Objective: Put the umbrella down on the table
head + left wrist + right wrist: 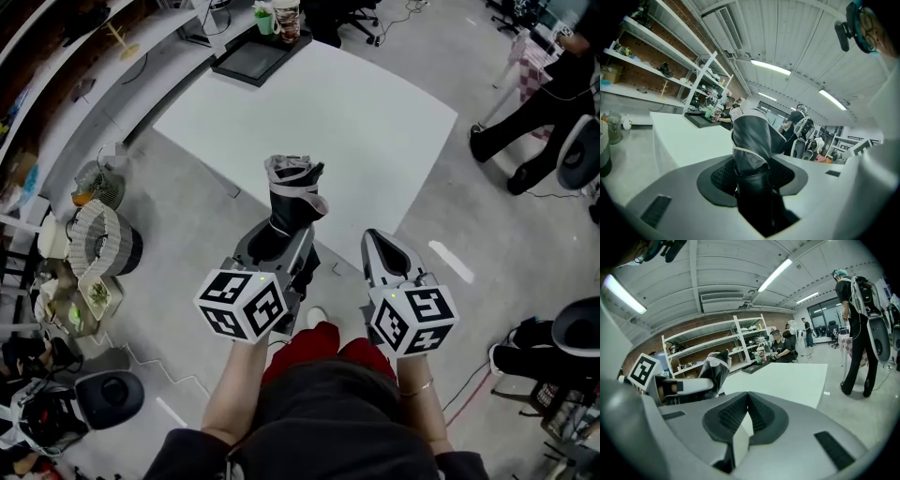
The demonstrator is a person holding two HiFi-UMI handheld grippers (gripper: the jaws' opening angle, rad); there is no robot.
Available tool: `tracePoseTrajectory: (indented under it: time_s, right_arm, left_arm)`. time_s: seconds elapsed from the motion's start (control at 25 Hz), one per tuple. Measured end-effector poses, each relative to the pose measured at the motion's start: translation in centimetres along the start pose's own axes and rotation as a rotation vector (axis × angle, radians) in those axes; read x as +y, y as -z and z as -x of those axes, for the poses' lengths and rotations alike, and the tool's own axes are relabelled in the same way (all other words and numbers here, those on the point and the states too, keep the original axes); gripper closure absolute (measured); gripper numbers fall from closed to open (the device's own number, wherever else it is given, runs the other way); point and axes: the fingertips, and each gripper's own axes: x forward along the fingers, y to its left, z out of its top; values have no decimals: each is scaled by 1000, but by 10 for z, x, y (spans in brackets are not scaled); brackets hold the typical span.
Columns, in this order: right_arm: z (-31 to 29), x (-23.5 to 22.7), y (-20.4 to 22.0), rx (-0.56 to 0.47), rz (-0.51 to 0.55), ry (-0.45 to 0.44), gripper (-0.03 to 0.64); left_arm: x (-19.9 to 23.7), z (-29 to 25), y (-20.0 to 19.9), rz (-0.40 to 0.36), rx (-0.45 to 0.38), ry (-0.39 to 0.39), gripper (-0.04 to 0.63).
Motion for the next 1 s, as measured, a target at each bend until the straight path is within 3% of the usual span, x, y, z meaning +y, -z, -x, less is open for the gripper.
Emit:
tracePoseTrajectory:
  time_s: [0.44, 0.76, 1.0]
  right_arm:
    - [2, -4, 5, -1, -6, 8, 598]
    - [-6, -36, -21, -33, 17, -6, 598]
    - [-34, -93, -53, -18, 33, -57, 598]
  left_arm:
    - [-1, -7, 2, -23, 11, 5, 397]
    - [-6, -26, 3, -29, 9, -24, 397]
    - [-16, -80, 0, -9, 16, -88, 397]
